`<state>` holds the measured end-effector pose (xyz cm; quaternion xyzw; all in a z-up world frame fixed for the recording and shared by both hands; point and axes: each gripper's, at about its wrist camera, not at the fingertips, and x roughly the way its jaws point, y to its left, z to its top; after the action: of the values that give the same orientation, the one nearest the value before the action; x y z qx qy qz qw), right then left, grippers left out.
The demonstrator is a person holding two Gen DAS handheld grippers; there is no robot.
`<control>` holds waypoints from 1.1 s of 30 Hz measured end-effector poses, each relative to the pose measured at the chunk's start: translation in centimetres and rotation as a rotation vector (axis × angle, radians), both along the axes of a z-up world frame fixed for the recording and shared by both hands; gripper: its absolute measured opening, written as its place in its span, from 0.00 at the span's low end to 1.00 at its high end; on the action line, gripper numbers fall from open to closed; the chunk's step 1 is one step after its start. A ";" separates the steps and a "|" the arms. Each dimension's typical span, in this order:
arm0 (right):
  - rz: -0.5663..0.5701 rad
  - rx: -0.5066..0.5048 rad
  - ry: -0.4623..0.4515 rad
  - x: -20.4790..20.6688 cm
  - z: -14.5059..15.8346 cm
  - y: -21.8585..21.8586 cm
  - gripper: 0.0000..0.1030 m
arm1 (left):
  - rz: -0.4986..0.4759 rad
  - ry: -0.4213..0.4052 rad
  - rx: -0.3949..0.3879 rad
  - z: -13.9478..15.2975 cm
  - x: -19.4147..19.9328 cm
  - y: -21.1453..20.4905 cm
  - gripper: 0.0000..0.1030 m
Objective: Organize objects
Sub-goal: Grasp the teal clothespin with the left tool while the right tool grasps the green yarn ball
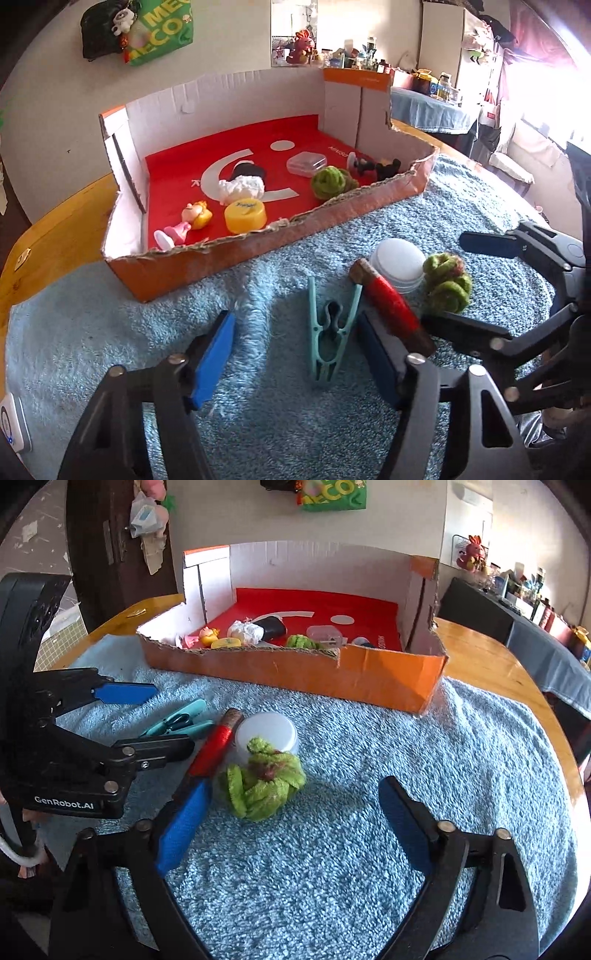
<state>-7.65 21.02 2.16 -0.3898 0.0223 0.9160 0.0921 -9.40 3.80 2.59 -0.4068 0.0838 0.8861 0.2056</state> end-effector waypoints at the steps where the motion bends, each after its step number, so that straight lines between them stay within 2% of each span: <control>1: 0.005 0.003 -0.001 -0.1 0.0 -0.1 0.81 | -0.002 -0.002 0.012 0.0 0.1 0.0 0.62; 3: 0.022 0.005 0.002 -0.3 0.0 -0.3 0.73 | -0.006 0.008 0.016 0.0 0.3 0.2 0.50; 5: 0.034 -0.003 0.002 -0.5 -0.1 -0.5 0.60 | -0.014 0.023 0.006 0.0 0.5 0.4 0.43; 6: 0.041 -0.011 0.002 -0.5 -0.1 -0.5 0.58 | -0.021 0.029 0.011 0.0 0.7 0.4 0.34; 10: 0.054 -0.024 0.020 -0.3 -0.1 -0.6 0.42 | -0.027 0.037 0.019 0.2 1.0 0.3 0.28; 15: 0.050 -0.052 0.036 0.0 0.2 -0.4 0.40 | -0.032 0.053 0.029 0.8 1.5 0.3 0.26; 33: 0.055 -0.034 0.115 0.3 3.7 -0.2 0.40 | -0.013 0.113 0.089 4.8 2.7 -1.5 0.26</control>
<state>-7.37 20.86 5.84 -0.3384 0.0325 0.9386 0.0585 -6.70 2.29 7.42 -0.3462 0.0583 0.9092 0.2240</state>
